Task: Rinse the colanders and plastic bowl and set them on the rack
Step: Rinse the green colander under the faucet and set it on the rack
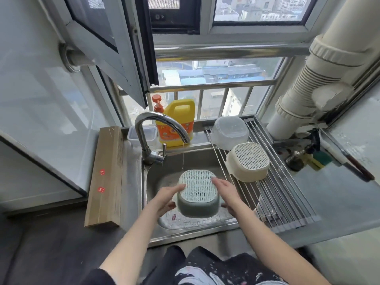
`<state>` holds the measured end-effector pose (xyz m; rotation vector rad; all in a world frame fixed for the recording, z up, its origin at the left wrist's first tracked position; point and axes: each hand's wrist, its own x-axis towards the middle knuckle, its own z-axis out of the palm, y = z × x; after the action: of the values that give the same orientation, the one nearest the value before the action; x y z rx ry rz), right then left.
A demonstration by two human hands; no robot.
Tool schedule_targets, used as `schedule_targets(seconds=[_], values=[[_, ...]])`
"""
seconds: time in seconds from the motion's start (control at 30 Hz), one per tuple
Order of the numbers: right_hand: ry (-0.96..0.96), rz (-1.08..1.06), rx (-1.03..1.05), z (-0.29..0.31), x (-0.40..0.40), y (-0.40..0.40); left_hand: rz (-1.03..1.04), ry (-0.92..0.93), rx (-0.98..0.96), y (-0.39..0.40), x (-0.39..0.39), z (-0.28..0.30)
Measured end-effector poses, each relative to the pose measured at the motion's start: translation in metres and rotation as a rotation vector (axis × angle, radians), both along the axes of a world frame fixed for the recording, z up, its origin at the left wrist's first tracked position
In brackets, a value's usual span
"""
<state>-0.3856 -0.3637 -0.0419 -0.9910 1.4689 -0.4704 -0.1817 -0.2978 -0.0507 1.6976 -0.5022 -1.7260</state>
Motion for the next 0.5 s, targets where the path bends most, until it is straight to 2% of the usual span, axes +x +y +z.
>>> schedule_targets(seconds=[0.13,0.2,0.23,0.33,0.37,0.5], values=[[-0.083,-0.030,-0.312,0.015,-0.002,-0.003,0.059,-0.025,-0.192,-0.002,0.000,0.004],[-0.080,-0.045,-0.365,0.013,-0.002,0.005,0.078,-0.083,-0.225,-0.003,0.002,0.000],[-0.029,-0.031,-0.332,0.011,-0.002,0.007,0.058,-0.102,-0.167,-0.002,0.002,-0.004],[0.121,0.089,0.012,0.003,-0.003,0.009,-0.131,-0.025,0.234,0.003,0.000,-0.007],[0.130,0.091,0.020,0.002,-0.004,0.007,-0.147,0.029,0.265,0.003,0.001,-0.007],[0.006,-0.052,-0.352,0.009,-0.003,0.008,0.045,0.138,-0.039,-0.010,0.002,-0.001]])
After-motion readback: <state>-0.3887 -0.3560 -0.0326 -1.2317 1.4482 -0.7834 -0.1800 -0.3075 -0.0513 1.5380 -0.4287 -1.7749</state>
